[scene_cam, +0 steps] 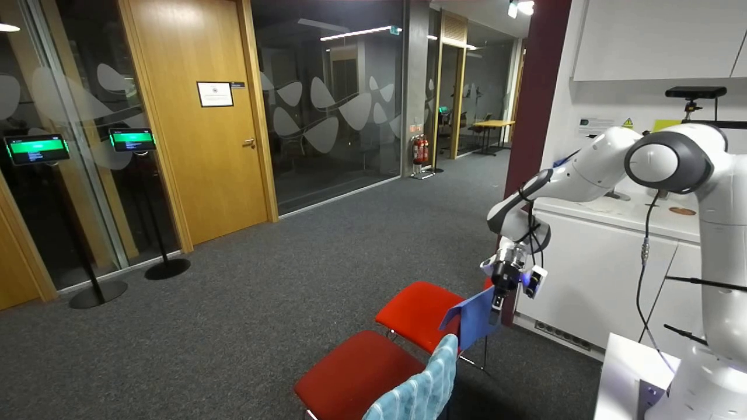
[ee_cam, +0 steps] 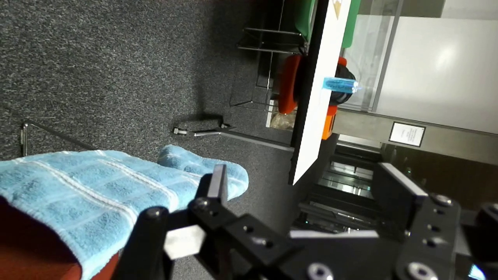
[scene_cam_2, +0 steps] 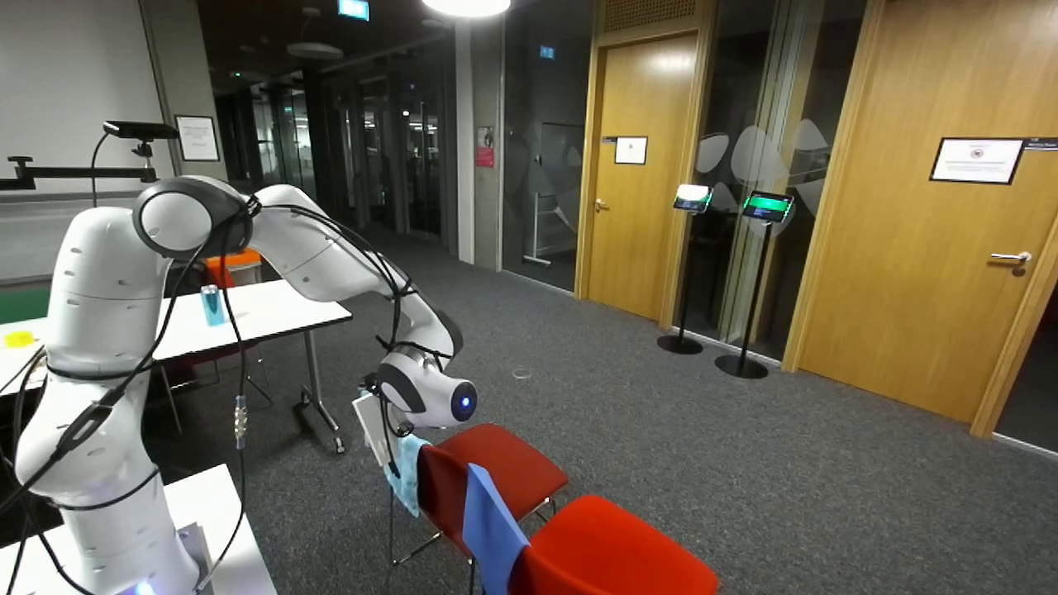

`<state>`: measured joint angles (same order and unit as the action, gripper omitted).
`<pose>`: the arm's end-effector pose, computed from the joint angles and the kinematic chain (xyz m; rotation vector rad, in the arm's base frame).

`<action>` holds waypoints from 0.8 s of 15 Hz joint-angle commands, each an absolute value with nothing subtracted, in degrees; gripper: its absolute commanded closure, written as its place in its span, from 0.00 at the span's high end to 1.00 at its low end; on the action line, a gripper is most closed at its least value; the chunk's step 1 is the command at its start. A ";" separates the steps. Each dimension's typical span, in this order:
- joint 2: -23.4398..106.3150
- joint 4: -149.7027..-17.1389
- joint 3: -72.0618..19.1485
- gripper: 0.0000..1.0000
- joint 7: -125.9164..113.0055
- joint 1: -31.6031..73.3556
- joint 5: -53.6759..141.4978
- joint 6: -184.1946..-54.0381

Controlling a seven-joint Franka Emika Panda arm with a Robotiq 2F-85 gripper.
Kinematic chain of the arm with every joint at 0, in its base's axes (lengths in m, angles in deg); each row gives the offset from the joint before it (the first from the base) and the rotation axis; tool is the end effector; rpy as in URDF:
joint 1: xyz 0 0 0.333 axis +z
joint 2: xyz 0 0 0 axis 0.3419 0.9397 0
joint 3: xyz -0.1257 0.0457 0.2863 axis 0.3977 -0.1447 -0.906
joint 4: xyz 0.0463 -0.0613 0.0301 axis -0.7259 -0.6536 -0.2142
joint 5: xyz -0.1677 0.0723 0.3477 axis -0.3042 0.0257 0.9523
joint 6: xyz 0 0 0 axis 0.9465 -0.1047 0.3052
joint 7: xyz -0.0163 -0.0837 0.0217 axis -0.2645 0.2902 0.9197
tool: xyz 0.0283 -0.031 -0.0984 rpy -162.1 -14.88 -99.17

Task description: Slide the blue towel slightly to the right

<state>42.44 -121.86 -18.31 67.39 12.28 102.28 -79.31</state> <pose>0.4478 -0.0780 0.2125 -1.9893 -0.2587 0.0440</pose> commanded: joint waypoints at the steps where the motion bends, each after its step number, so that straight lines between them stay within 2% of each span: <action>1: 42.45 -121.66 -19.74 1.00 67.15 10.84 101.93 -79.48; 5: 42.27 -121.57 -20.61 1.00 66.76 11.77 101.58 -81.54; 12: 49.81 -117.51 -21.59 1.00 68.77 10.06 101.41 -79.69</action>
<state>45.72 -120.52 -20.47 67.68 12.29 101.89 -81.23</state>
